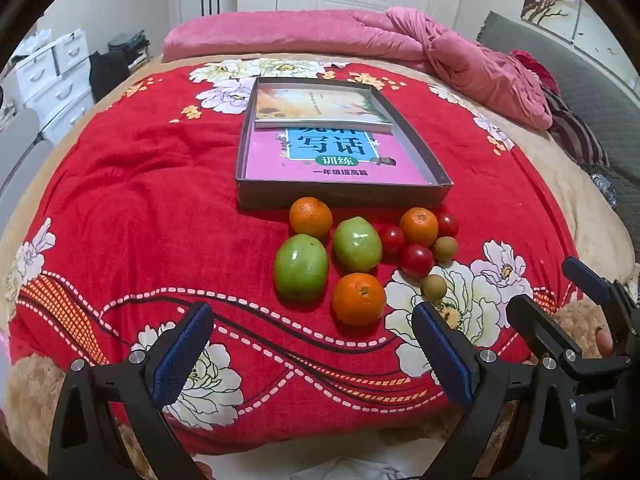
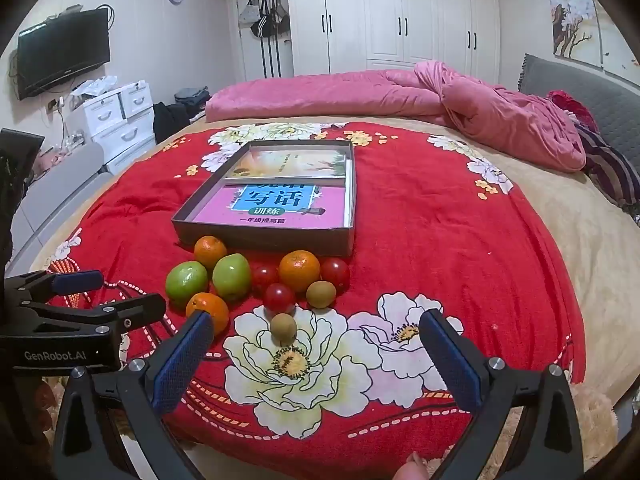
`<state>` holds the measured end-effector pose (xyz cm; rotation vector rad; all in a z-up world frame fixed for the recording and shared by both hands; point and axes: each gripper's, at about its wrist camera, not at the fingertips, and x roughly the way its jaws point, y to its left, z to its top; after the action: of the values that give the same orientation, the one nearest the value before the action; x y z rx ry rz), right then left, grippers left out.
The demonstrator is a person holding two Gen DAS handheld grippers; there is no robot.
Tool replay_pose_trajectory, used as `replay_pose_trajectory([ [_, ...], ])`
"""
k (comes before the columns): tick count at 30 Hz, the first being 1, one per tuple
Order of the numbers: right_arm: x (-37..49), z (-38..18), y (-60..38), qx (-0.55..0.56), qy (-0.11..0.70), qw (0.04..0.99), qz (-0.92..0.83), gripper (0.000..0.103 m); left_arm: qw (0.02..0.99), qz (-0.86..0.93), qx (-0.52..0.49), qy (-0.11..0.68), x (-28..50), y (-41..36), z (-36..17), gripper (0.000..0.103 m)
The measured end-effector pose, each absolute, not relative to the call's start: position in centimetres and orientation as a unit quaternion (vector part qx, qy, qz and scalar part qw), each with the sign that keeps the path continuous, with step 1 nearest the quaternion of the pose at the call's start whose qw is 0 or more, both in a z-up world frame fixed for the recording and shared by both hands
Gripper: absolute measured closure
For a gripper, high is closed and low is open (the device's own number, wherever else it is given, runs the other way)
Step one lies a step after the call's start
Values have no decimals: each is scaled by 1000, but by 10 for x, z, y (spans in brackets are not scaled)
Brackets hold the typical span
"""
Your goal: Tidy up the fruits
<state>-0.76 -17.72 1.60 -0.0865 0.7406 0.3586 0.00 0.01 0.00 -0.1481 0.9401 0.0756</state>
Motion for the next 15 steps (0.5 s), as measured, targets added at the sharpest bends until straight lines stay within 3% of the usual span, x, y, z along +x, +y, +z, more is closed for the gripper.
replay_pose_trajectory([
  [15, -8, 16, -177, -44, 360, 916, 174, 0, 889, 33, -68, 451, -1, 0, 3, 4],
])
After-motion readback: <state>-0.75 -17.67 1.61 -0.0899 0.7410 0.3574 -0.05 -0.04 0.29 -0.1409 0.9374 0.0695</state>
